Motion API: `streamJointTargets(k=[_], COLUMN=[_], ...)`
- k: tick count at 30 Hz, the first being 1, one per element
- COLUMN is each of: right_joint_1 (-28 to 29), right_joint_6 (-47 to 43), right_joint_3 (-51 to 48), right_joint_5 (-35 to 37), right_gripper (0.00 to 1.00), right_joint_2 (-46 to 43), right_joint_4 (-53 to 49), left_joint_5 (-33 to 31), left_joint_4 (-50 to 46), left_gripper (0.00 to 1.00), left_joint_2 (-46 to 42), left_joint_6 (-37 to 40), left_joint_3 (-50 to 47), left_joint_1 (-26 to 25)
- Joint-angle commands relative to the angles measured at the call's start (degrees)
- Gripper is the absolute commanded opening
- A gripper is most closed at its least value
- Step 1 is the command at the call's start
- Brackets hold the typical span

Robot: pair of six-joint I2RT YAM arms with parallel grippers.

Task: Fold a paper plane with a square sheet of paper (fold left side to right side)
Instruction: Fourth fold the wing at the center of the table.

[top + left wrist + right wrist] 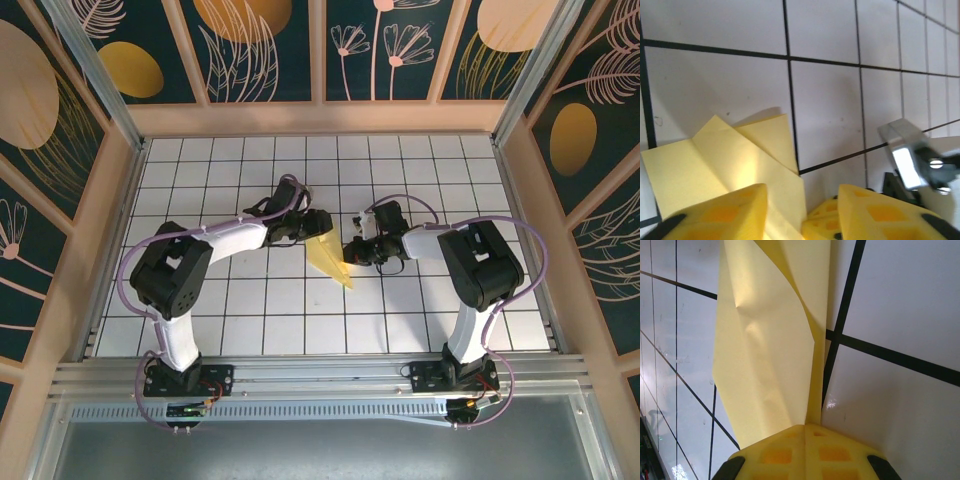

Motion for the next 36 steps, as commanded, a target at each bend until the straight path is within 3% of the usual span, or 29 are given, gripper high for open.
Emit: streamJointTargets(k=[1,5,10,17,36], right_joint_1=[-0.02,-0.01,0.09,0.04,-0.05], right_joint_6=[-1.26,-1.01,-0.99,-1.16,-1.79], right_joint_3=[-0.13,-0.21,-0.31,-0.05,0.92], right_joint_5=[5.12,5.2,5.46,5.69,5.57], right_gripper=[0.0,0.0,0.0,0.0,0.0], right_joint_2=[3.41,3.35,3.47,3.77,3.84], right_joint_4=[-3.12,-3.06,-3.25,-3.85,-4.94], left_joint_5=[3.76,7.58,9.64,10.77,4.39], left_joint_4=[3.05,5.41,5.91,6.19,1.44], left_gripper=[0.32,0.2,0.13,0.11,0.08], left_joint_2=[-0.53,1.79,4.95,7.65,9.68], left_joint_6=[-0.61,-1.14,-1.11,-0.98,0.24], left_joint_3=[-2.23,-2.1,-1.2,-1.26,-2.38], left_joint_1=[-0.24,-0.65,-1.05,-1.23,-1.29])
